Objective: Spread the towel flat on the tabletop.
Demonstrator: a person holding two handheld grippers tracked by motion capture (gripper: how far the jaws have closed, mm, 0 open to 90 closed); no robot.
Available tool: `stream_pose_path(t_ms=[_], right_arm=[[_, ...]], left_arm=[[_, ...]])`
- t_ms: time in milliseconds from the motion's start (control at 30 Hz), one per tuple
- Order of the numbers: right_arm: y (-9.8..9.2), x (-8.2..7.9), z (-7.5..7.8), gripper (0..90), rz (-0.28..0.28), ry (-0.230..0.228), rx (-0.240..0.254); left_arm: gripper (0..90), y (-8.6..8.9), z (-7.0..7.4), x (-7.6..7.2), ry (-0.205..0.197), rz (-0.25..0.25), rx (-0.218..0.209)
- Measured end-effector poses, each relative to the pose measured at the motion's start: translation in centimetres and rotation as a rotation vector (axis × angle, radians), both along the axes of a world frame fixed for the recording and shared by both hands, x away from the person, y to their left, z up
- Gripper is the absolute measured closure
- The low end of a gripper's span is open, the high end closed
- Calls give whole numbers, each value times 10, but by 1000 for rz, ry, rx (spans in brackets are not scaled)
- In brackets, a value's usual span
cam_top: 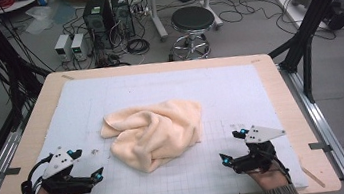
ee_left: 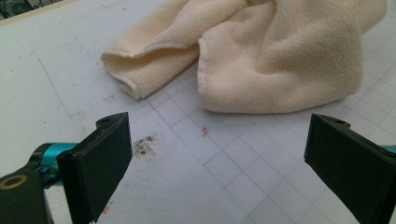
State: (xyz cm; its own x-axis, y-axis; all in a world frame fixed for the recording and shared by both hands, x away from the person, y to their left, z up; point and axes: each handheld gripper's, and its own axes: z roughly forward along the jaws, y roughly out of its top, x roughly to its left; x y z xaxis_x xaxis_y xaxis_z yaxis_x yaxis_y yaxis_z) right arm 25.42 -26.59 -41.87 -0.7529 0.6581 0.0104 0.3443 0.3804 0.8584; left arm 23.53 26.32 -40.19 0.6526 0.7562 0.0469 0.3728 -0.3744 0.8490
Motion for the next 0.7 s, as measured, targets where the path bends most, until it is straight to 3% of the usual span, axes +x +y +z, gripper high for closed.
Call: stream_pose_path(t_ms=[700], right_arm=[[-2,-3,0,107,-6,6,6]], left_arm=[[94,-4,0,2,-2,-21,15]])
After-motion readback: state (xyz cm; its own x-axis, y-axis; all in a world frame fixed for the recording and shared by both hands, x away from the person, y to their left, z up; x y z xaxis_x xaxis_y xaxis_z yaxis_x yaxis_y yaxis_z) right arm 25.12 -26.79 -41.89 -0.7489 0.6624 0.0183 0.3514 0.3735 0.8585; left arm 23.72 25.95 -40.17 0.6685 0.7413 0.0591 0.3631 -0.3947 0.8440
